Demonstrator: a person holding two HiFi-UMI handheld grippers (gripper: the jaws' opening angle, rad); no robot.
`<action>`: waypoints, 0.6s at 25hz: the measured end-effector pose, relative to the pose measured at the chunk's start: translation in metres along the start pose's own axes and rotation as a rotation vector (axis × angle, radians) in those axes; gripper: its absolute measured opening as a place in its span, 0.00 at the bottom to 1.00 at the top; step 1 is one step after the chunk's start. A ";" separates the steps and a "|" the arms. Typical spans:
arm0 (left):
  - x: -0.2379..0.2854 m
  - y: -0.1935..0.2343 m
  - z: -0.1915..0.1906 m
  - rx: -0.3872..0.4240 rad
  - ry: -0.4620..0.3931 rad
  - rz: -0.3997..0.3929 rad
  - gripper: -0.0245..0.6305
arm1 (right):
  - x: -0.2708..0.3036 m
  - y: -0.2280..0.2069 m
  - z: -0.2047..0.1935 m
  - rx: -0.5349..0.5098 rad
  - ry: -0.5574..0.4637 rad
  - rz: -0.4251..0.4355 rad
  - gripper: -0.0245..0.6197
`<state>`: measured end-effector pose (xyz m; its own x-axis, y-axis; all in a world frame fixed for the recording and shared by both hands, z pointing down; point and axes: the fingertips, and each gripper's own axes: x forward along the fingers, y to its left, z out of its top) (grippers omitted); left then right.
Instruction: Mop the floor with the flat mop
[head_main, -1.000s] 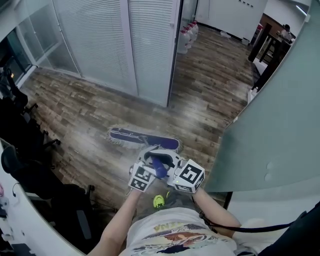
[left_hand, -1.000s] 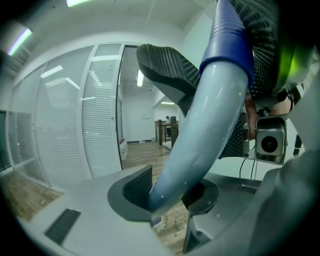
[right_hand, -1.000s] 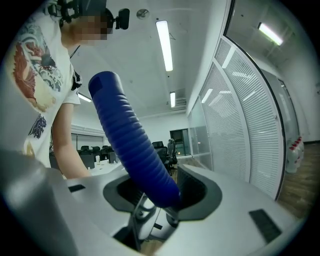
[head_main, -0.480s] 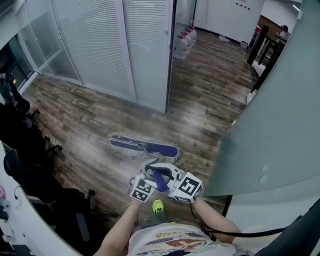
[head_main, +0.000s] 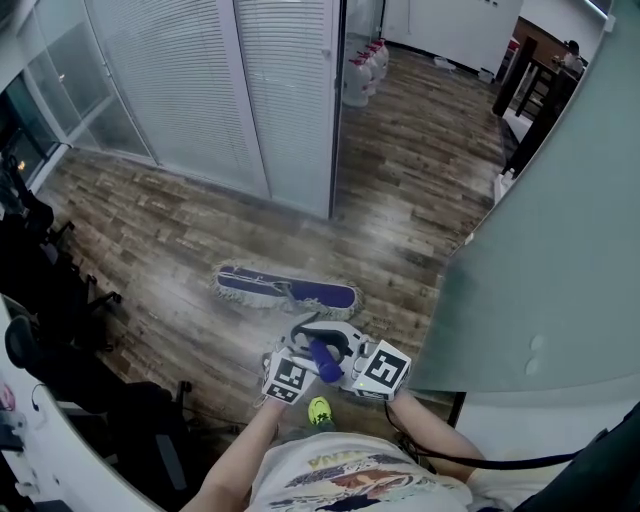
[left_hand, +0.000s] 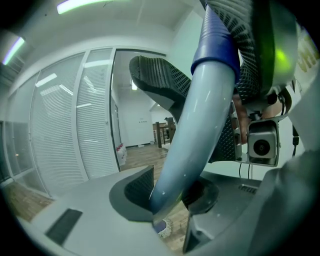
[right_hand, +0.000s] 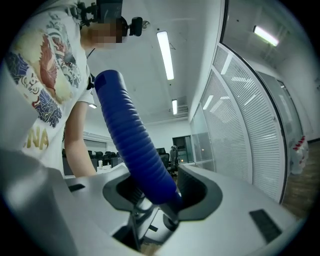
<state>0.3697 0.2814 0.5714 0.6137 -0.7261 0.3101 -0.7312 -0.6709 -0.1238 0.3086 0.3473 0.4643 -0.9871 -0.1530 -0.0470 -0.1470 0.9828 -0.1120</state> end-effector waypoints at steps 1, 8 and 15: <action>0.001 0.008 0.002 -0.001 -0.007 0.004 0.22 | 0.006 -0.004 0.001 0.001 0.001 0.006 0.32; 0.007 0.041 -0.034 0.020 0.034 -0.021 0.22 | 0.039 -0.021 -0.025 -0.025 0.079 0.045 0.33; 0.034 0.090 -0.042 0.020 0.034 -0.005 0.22 | 0.066 -0.065 -0.031 -0.015 0.077 0.057 0.33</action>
<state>0.3124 0.2030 0.6099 0.6070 -0.7171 0.3426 -0.7215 -0.6779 -0.1407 0.2507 0.2763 0.4991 -0.9958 -0.0886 0.0239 -0.0905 0.9912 -0.0967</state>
